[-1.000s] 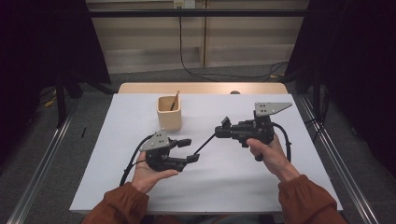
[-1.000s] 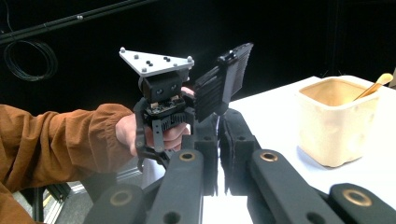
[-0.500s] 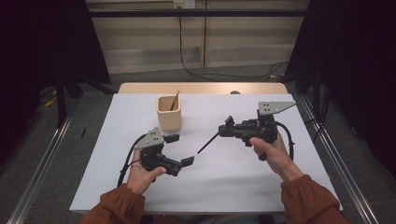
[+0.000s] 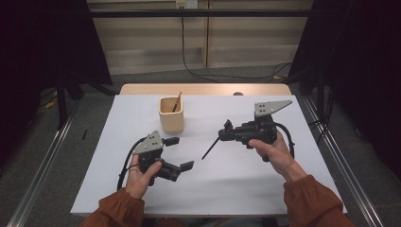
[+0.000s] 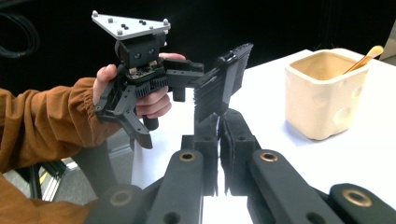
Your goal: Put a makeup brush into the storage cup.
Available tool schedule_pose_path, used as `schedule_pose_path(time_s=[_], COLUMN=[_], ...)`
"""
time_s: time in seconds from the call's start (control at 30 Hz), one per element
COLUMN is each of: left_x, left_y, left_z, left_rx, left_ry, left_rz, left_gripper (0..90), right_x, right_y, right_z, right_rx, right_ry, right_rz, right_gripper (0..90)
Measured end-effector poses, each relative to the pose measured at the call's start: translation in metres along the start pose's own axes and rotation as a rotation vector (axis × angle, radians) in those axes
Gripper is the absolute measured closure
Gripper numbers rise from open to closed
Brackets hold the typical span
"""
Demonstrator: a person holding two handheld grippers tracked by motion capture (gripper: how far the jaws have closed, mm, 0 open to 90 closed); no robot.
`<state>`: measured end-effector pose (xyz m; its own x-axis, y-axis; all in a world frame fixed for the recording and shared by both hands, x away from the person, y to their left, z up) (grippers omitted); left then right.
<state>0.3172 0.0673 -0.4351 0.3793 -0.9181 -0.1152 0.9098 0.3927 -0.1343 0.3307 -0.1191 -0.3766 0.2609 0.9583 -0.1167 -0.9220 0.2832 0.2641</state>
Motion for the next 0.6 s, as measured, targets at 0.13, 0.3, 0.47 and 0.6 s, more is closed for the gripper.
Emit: schedule_pose_path(time_s=[0.13,0.3,0.47,0.6], left_x=[0.001,0.003,0.004,0.005], left_y=[0.001,-0.001,-0.002,-0.002], left_z=[-0.001,-0.003,-0.003,-0.004], left_rx=[0.008,0.011,0.006,0.009], left_ry=[0.008,0.015,0.015,0.017], left_rz=[0.011,0.006,0.004,0.003], left_gripper=[1.5,1.6,1.8,1.8], right_x=[0.004,0.008,0.011,0.014], right_y=[0.000,0.001,0.002,0.004], right_z=[-0.002,-0.004,-0.004,-0.006], right_rx=[-0.002,-0.011,-0.016,-0.022], right_ry=[0.044,0.096,0.143,0.178], right_rz=[-0.004,-0.001,0.001,0.012], right_gripper=[85.2,85.2,85.2,85.2])
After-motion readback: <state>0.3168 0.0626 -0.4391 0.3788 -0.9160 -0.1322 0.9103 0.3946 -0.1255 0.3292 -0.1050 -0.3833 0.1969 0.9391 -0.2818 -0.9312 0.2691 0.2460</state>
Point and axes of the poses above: each handheld gripper's, and its own axes: x roughly forward along the jaws, z roughly out of its top, y roughly to its left, the point moved 8 cm from there along x, roughly forward along the jaws, and after that the axes turned 11 degrees about -y, right-handed, at the moved point
